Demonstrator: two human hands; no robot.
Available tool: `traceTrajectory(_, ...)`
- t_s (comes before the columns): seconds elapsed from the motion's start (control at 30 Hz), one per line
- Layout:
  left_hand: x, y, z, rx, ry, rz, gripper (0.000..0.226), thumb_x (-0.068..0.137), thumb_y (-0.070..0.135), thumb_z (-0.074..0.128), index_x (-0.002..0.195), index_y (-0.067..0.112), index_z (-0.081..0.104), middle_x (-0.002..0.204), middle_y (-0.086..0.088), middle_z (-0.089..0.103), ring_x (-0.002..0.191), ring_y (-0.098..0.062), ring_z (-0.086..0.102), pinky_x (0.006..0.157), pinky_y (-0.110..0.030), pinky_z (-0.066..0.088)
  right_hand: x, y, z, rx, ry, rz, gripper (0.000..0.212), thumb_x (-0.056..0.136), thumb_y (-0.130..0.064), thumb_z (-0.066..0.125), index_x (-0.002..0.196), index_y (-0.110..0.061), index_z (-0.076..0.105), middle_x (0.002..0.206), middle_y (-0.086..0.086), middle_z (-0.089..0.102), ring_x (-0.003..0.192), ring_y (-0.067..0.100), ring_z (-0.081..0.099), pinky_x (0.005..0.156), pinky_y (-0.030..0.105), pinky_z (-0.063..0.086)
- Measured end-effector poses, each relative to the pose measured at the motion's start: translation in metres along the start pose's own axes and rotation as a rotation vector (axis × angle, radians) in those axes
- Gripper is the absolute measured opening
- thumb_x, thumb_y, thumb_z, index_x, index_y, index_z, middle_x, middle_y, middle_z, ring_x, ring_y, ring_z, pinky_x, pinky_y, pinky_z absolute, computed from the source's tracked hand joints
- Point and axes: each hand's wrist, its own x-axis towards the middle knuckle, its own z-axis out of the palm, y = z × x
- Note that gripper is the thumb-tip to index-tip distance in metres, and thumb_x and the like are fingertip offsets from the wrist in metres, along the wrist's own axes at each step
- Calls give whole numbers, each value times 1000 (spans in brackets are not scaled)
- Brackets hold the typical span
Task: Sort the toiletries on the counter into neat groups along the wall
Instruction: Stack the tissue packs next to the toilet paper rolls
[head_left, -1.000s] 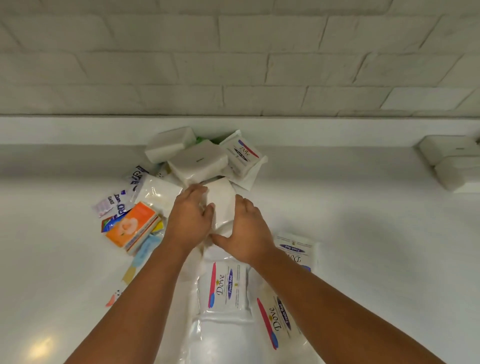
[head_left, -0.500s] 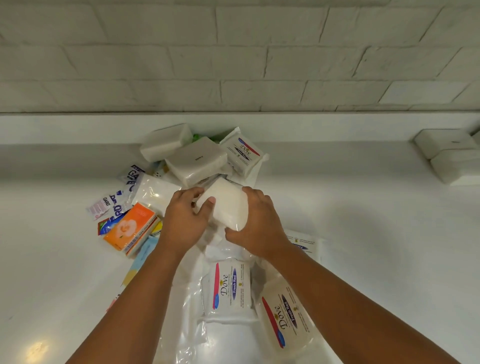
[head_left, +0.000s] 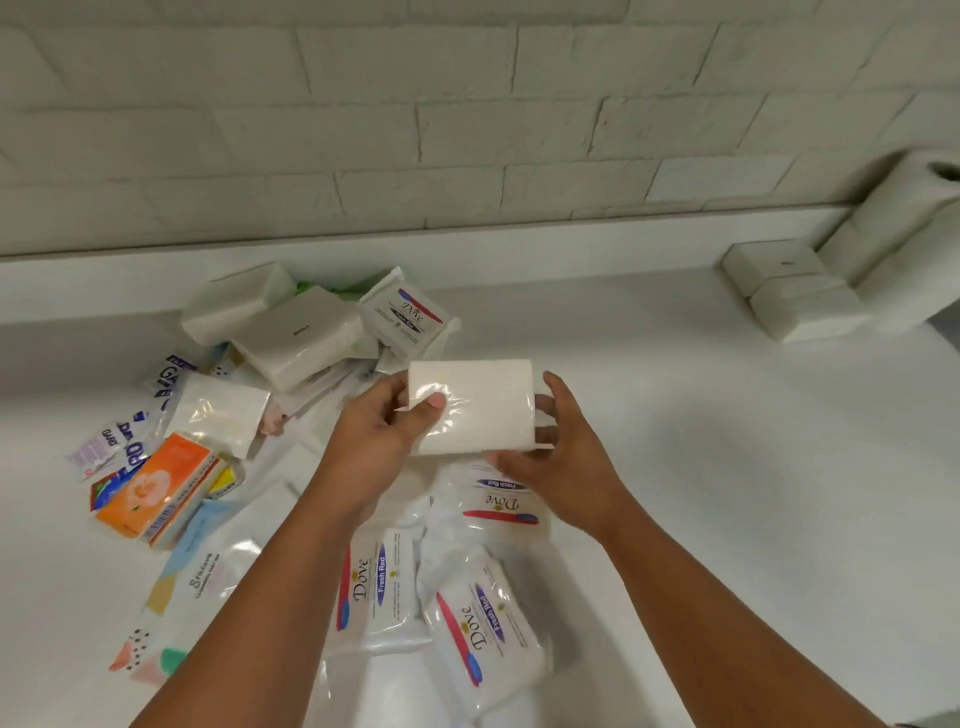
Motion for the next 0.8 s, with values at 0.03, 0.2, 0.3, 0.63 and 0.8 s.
traceTrajectory(0.03,0,4,11,-1,-15,19,29,90,20,72,118,27,68,113,3,74,108,-20,69,95,-41,55,-1,2,-12,63,-24,20,83,78,-23,82,143,-32,32,128,-12,56,93,10,67,67,17,54)
traceTrajectory(0.2,1,16,66,104,-110,121,55,77,26,82,127,27,58,122,1,69,114,-20,65,98,-47,53,-7,7,-77,425,-115,103,42,86,-37,65,125,-22,60,109,8,69,77,31,64,69,41,50)
traceTrajectory(0.3,2,19,109,247,-252,208,54,80,8,79,123,29,54,124,6,63,122,-15,58,102,-37,47,-10,14,-120,557,-38,139,44,87,-50,61,121,-21,62,114,15,66,90,35,66,82,48,54)
traceTrajectory(0.63,9,15,269,338,-292,321,77,78,4,80,137,36,44,150,15,37,139,-11,41,111,-36,39,-14,64,-271,768,28,12,37,83,-8,65,116,-17,51,120,7,62,111,25,60,89,40,51)
traceTrajectory(0.8,25,24,334,141,-389,163,76,80,34,78,145,39,38,143,12,52,120,-18,61,100,-43,52,-2,87,-334,726,43,-66,43,80,-1,61,118,-18,49,118,7,61,110,24,58,94,42,45)
